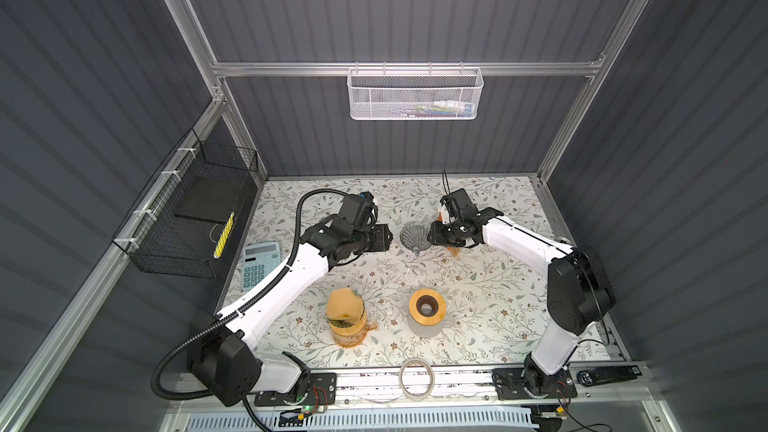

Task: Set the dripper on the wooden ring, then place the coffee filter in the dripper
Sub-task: 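Open the left gripper off the ring while the right gripper reaches toward the glass dripper, then grasp the clear ribbed glass dripper by its rim with the right gripper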

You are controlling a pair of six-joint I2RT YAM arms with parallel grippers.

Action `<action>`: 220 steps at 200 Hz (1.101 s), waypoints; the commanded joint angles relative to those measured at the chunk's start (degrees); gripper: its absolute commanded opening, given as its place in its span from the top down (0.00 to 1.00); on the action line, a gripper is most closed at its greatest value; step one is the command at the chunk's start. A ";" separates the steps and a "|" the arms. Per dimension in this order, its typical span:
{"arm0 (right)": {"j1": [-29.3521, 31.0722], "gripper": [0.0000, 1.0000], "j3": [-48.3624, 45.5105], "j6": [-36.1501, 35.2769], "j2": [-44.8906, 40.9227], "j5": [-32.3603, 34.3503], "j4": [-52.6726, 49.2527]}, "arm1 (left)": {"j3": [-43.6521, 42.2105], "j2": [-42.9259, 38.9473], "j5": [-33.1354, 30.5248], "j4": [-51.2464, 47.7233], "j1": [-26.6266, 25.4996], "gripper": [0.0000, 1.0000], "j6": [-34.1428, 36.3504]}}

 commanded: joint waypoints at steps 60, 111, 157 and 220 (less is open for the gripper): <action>-0.54 0.62 5.51 0.95 6.76 -2.74 0.35 | -1.64 0.59 1.21 0.81 1.54 0.48 1.77; -0.50 0.66 7.48 0.94 9.20 -2.86 -0.55 | -2.59 0.22 1.26 1.55 2.45 0.49 2.03; -0.52 0.70 8.91 0.92 10.69 -2.80 -1.45 | -3.10 -0.26 1.72 1.68 3.08 0.49 2.12; -0.53 0.88 10.17 1.38 11.63 -2.87 -2.59 | -3.42 -0.93 1.61 1.35 3.67 0.49 2.26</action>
